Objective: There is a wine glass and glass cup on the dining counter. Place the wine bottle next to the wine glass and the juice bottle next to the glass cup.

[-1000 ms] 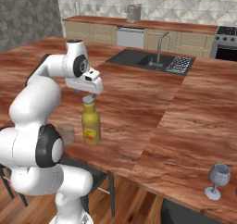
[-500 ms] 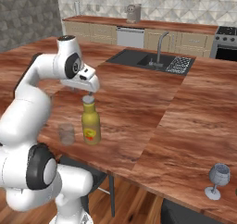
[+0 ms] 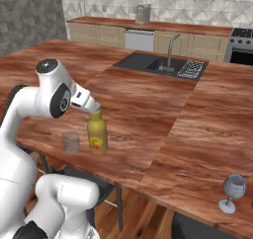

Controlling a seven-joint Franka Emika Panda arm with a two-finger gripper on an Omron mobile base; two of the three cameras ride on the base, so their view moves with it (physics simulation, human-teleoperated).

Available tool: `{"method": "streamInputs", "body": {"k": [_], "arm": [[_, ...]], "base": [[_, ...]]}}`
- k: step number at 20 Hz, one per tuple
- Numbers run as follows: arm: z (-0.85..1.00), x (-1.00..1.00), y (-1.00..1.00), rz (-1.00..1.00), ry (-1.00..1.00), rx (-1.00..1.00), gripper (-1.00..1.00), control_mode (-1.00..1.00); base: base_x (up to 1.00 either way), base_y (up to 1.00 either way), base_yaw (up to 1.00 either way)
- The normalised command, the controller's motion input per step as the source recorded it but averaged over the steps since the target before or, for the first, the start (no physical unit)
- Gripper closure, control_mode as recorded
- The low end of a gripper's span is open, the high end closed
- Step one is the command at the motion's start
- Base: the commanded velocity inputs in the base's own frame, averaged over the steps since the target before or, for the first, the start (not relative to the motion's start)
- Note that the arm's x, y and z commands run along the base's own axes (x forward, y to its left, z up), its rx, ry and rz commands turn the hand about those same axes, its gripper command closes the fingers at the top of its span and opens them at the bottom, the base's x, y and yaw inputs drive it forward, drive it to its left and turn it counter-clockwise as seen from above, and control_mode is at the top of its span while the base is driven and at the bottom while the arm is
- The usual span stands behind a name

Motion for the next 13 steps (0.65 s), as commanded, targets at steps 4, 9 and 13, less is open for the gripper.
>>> {"method": "streamInputs", "body": {"k": [4,9,13], "arm": [[-0.05,-0.82,0.00,0.01,-0.33,0.00,-1.00,-1.00],[-0.11,-0.85,0.00,0.00,-0.35,0.00,-1.00,-1.00],[-0.08,-0.81,0.00,0.00,-0.29,0.00,-1.00,-1.00]], "base": [[0.00,0.00,0.00],[0.00,0.00,0.00],[0.00,0.00,0.00]]}}
